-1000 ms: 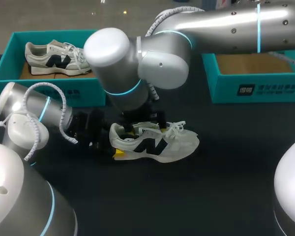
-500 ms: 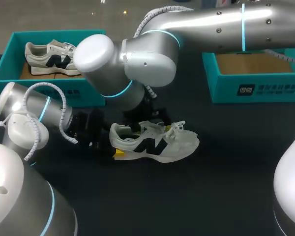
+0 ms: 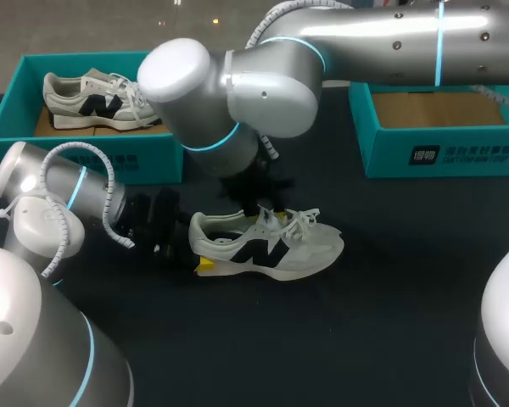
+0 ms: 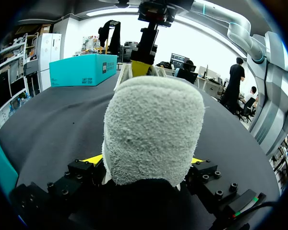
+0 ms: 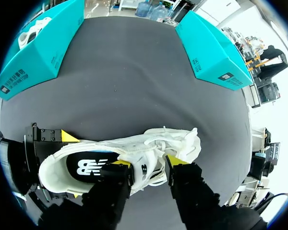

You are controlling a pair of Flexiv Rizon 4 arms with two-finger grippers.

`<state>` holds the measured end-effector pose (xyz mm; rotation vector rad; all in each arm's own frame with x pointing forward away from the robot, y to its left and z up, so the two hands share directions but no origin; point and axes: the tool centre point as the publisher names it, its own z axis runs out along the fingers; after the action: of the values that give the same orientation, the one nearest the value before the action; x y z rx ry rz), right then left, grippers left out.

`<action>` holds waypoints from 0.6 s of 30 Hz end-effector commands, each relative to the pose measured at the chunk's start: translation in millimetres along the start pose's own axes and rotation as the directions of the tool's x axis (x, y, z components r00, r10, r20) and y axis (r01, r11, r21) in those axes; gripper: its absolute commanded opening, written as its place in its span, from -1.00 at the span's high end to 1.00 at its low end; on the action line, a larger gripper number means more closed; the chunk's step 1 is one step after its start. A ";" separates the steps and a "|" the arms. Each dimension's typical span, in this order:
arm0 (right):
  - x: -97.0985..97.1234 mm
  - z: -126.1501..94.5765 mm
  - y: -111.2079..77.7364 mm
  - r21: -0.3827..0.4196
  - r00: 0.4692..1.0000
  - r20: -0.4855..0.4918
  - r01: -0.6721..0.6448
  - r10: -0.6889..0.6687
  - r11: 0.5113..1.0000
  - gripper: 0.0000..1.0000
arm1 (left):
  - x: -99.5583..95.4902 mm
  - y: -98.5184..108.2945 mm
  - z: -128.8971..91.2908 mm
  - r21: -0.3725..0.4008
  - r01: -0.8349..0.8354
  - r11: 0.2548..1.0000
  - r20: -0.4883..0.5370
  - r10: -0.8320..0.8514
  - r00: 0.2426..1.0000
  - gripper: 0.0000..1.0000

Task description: Take the shoe out of the shoebox, open the shoe tongue, remove and reinsert the insole, then place the shoe into the shoebox

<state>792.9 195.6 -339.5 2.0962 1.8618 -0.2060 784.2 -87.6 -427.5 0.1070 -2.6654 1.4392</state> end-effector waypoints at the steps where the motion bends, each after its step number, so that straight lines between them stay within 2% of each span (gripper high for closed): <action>1: -14.9 -3.0 0.0 0.029 0.979 -0.148 -0.137 0.140 0.990 1.00 | -2.0 2.5 0.6 -0.004 0.001 1.000 0.000 -0.001 1.000 1.00; 9: -32.7 -8.1 6.2 0.073 0.943 -0.281 -0.163 0.177 0.984 1.00 | -2.0 2.5 0.6 -0.004 0.001 1.000 0.000 -0.001 1.000 1.00; 13: -48.8 -3.9 11.1 0.079 0.930 -0.298 -0.202 0.216 0.976 1.00 | -2.0 2.5 0.6 -0.004 0.001 1.000 0.000 -0.001 1.000 1.00; 18: -65.4 3.2 16.9 0.071 0.928 -0.269 -0.249 0.259 0.966 1.00 | -2.0 2.5 0.6 -0.004 0.001 1.000 0.000 -0.001 1.000 1.00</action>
<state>804.7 142.1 -319.0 2.3703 1.7557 -0.0321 784.3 -87.6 -427.4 0.1077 -2.6653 1.4392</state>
